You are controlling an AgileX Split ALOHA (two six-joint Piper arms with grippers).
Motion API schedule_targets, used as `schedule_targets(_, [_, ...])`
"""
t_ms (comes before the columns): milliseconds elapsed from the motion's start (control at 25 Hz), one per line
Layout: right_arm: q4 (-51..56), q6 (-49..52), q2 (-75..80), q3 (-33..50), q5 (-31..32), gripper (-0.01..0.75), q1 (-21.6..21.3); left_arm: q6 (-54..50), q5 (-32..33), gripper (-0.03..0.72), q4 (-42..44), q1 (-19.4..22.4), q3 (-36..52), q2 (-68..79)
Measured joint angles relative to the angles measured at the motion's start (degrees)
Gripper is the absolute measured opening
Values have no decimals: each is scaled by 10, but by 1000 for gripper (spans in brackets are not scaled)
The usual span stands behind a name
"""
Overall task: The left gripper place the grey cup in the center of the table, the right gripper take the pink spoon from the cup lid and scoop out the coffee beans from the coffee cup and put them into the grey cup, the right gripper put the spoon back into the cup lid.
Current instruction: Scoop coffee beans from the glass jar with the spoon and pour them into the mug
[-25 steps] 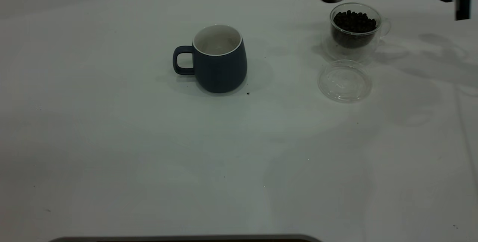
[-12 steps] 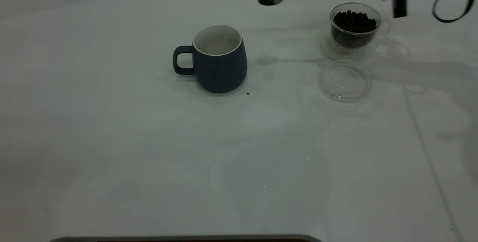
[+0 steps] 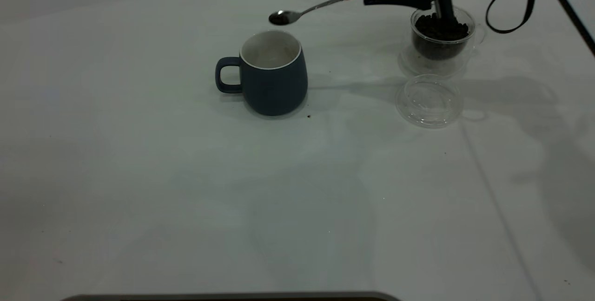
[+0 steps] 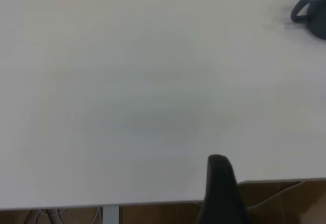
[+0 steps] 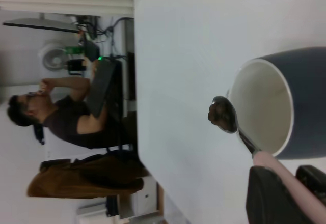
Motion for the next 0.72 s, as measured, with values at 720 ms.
schedule_targets(720, [-37, -200, -39, 0, -128, 101, 44, 0, 0, 567, 0, 0, 0, 0])
